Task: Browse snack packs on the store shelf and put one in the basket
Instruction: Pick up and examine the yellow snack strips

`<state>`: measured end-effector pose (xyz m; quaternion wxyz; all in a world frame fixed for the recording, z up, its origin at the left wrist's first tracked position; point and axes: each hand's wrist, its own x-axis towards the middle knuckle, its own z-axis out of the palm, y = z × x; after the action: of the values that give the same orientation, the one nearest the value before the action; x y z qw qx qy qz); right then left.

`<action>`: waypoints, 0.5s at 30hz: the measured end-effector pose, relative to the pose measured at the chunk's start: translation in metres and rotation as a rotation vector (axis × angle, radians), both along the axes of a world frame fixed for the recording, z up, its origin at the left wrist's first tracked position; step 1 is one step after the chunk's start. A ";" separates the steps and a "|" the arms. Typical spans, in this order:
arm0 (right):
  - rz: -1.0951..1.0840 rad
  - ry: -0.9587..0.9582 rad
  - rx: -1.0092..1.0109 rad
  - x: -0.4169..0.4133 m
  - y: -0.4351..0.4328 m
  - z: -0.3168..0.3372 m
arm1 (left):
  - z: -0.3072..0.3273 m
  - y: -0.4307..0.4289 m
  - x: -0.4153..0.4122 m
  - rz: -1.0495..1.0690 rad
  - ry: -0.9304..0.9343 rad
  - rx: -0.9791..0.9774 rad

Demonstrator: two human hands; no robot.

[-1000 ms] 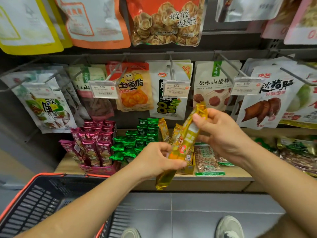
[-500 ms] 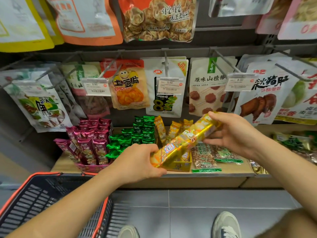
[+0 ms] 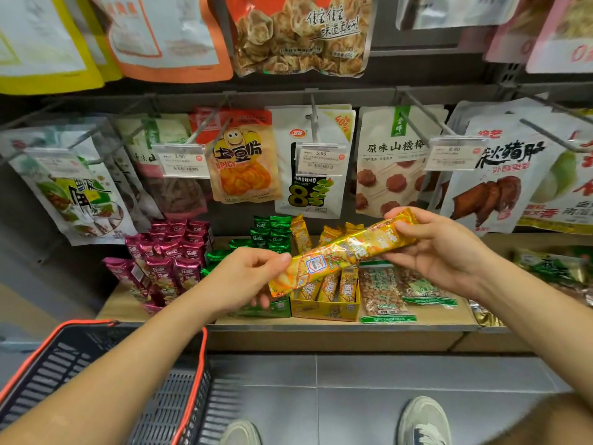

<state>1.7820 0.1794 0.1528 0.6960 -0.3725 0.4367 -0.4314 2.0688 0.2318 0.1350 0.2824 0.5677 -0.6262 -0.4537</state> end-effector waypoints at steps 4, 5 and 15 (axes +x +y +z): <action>0.033 -0.030 -0.056 0.005 0.002 0.000 | -0.003 -0.003 0.006 0.016 0.015 0.049; 0.020 -0.026 -0.064 0.006 0.003 0.000 | -0.004 -0.004 0.006 0.018 0.010 0.042; 0.001 0.110 -0.043 0.013 0.002 -0.001 | -0.011 -0.001 -0.002 -0.237 -0.743 -0.466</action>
<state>1.7948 0.1819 0.1520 0.6631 -0.4108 0.4646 -0.4192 2.0664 0.2312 0.1235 0.1050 0.5376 -0.8311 -0.0954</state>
